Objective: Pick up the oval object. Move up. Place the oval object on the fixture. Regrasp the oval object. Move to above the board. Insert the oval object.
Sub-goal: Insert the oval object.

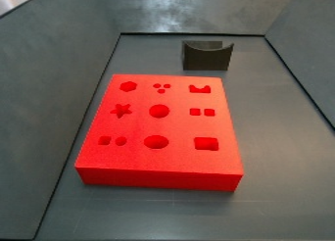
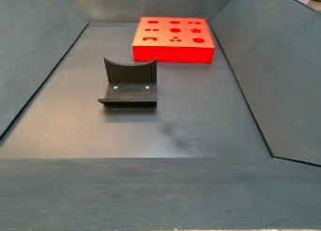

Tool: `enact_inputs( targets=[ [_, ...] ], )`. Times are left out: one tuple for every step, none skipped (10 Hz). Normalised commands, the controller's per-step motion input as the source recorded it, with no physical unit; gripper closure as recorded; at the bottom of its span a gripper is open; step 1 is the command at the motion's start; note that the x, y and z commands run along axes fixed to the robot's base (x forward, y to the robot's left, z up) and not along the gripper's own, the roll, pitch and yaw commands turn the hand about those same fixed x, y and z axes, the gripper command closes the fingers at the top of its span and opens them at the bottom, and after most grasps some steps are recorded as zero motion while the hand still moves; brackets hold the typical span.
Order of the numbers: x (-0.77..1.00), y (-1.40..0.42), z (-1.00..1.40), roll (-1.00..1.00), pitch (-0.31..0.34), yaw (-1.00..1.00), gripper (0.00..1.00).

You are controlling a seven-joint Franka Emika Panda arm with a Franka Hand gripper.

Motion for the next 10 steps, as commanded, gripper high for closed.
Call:
enact_inputs(
  targets=[
    [0.53, -0.15, -1.00, 0.00, 0.000, 0.00, 1.00],
    [0.61, -0.17, -1.00, 0.00, 0.000, 0.00, 1.00],
    [0.58, -0.18, -1.00, 0.00, 0.016, 0.00, 1.00],
    [0.52, -0.21, -1.00, 0.00, 0.043, 0.00, 1.00],
    [0.45, -0.22, -1.00, 0.00, 0.039, 0.00, 1.00],
    [0.26, -0.27, -1.00, 0.00, 0.017, -0.10, 1.00],
    [0.00, -0.34, -1.00, 0.00, 0.000, -0.05, 1.00],
    [-0.15, -0.33, -1.00, 0.00, 0.000, 0.00, 1.00],
    [-0.17, -0.24, -0.93, 0.00, 0.000, 0.00, 1.00],
    [-0.24, -0.17, -0.71, 0.01, 0.000, 0.00, 1.00]
  ],
)
